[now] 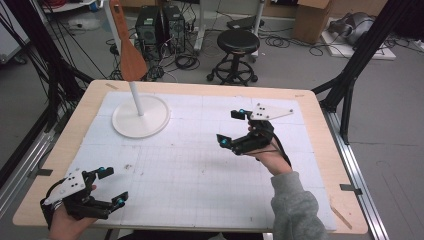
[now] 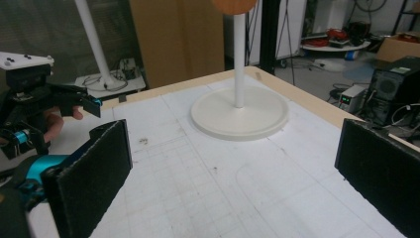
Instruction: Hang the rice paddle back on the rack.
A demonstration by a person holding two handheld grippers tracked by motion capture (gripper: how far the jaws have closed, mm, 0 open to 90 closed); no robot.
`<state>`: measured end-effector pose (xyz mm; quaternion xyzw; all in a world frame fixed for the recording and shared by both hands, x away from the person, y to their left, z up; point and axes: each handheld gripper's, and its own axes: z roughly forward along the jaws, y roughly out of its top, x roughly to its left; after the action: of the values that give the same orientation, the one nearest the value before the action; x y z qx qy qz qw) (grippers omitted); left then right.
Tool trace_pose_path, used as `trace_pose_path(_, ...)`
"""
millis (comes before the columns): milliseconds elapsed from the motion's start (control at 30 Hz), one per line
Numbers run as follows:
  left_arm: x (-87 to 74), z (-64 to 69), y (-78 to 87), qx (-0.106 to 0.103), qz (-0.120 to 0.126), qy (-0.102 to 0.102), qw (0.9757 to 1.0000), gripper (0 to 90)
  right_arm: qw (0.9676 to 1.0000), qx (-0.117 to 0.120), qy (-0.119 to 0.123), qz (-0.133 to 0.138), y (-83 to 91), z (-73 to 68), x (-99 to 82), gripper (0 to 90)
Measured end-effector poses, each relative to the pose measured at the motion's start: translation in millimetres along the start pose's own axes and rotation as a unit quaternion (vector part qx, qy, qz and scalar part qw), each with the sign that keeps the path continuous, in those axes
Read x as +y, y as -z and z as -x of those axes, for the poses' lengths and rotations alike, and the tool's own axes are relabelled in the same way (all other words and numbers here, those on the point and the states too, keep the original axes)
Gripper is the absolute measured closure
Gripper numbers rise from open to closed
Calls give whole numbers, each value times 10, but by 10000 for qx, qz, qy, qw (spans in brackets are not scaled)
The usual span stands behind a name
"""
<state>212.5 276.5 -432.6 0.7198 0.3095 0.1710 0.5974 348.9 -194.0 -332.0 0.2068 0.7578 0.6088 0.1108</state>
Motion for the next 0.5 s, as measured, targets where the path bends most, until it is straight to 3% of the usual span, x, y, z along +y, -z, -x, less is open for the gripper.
trace_pose_path(233,10,-6,-39,-41,-4,-26,10000,18,9997,-167,-171,-31,205,54,-185,0)
trace_pose_path(367,12,-11,-52,-50,-9,-16,10000,18,9996,-162,-251,5,248,50,-266,0)
trace_pose_path(500,17,-18,-69,-68,-30,-35,10000,17,9994,-171,-266,-146,265,53,-341,0)
